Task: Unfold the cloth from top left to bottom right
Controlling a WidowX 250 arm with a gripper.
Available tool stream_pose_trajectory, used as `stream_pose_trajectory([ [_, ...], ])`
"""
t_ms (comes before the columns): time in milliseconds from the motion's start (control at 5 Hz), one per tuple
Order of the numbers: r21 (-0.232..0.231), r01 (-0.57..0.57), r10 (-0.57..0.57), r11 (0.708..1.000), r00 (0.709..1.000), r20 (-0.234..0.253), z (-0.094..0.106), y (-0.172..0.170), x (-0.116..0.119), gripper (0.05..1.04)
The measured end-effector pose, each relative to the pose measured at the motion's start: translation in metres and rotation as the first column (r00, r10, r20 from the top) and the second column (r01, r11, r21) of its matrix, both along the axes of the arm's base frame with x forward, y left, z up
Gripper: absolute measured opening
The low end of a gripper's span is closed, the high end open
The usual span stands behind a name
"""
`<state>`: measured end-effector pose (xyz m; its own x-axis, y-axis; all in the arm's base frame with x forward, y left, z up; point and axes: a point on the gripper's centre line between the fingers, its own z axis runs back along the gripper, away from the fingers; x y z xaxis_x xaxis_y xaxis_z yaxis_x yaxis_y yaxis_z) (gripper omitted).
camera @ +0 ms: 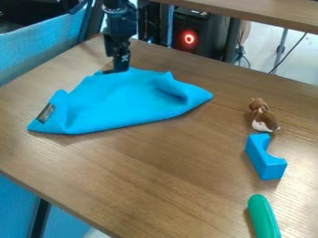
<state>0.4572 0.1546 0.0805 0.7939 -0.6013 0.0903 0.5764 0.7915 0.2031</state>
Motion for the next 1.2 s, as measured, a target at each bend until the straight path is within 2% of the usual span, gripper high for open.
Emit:
stream_pose_trajectory([
  [400,0.047,0.007,-0.009,0.999,0.999,0.036,-0.003,0.006,0.005,1.001],
  [800,0.075,-0.022,0.02,0.997,0.999,0.031,-0.009,0.014,0.009,1.001],
  [1000,0.075,-0.028,0.028,0.997,1.0,0.008,-0.019,0.016,0.012,1.001],
  [1200,0.083,-0.032,0.031,0.996,0.999,0.014,-0.015,0.018,0.015,1.001],
])
